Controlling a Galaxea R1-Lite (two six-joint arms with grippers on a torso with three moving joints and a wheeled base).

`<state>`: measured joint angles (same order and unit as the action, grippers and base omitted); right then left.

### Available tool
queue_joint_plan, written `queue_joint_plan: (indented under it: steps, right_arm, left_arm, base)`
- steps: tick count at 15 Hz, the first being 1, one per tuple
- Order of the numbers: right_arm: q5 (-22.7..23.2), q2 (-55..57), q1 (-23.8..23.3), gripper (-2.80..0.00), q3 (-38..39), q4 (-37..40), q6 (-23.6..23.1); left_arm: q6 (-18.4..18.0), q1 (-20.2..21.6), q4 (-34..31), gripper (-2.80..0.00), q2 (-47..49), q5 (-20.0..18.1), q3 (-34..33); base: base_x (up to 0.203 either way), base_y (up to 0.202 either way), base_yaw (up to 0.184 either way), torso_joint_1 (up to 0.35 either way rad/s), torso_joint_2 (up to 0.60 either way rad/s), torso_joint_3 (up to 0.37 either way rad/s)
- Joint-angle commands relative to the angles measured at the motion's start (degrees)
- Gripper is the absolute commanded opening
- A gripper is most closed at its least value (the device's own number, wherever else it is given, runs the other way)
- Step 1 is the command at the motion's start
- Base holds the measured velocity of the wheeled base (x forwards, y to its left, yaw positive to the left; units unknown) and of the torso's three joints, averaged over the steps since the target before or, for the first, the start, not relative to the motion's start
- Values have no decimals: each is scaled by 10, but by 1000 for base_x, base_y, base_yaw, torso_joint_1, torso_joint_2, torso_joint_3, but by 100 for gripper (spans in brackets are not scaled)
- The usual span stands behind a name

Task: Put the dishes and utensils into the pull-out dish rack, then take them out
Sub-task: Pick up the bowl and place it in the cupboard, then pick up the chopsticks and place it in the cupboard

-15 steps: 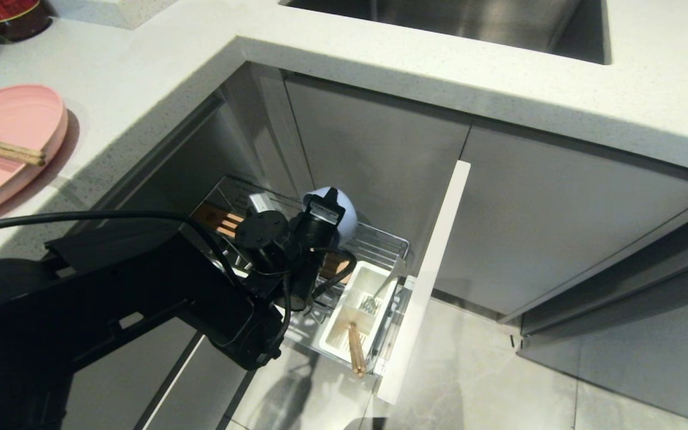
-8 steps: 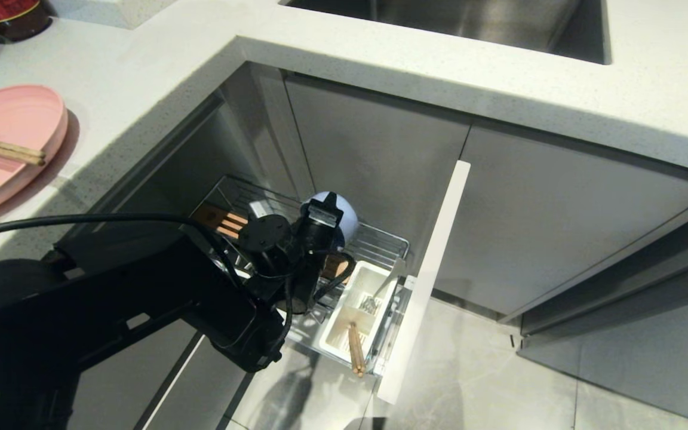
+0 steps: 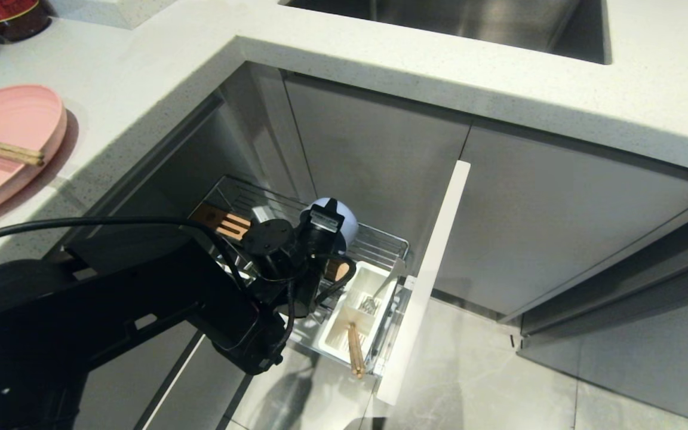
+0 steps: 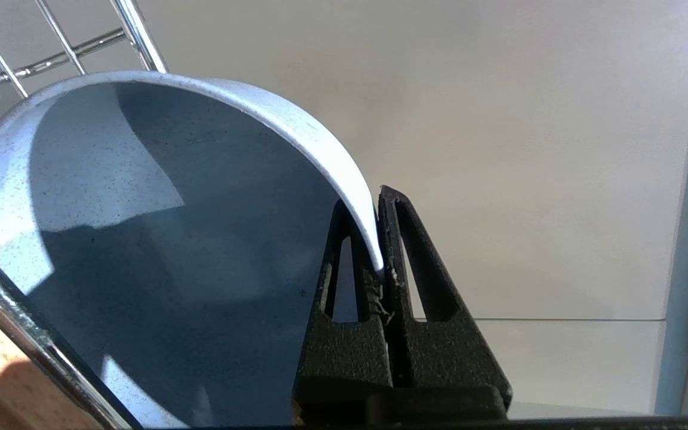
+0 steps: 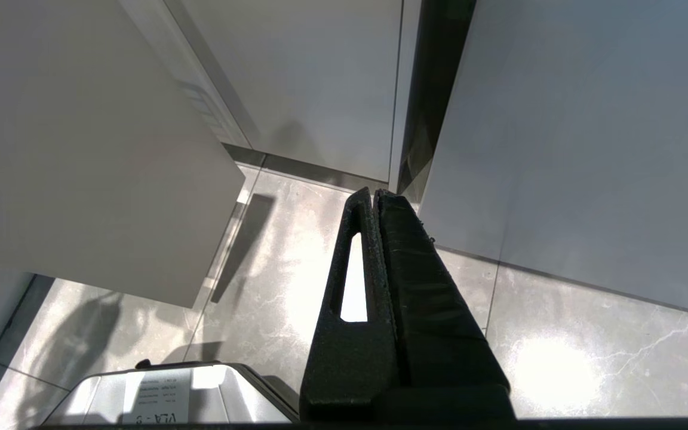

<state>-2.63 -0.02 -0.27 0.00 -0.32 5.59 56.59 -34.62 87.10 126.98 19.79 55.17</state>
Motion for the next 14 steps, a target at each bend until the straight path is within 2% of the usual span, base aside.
queue_joint_plan:
  steps: [1, 2, 8, 14]
  right_arm:
    - [0, -2, 0, -280, 0, 0, 0]
    - [0, -2, 0, -280, 0, 0, 0]
    - [0, -2, 0, -280, 0, 0, 0]
    - [0, -2, 0, -280, 0, 0, 0]
  left_arm:
    - [1, 0, 6, -280, -4, 1, 0]
    - [0, 0, 6, 0, -5, 1, 0]
    - [4, -3, 6, 0, -30, 6, -17]
    - [1, -6, -9, 0, -103, 40, -61]
  base:
    - [0, 0, 0, 0, 0, 0]
    - [0, 0, 0, 0, 0, 0]
    - [0, 0, 0, 0, 0, 0]
    - [0, 0, 0, 0, 0, 0]
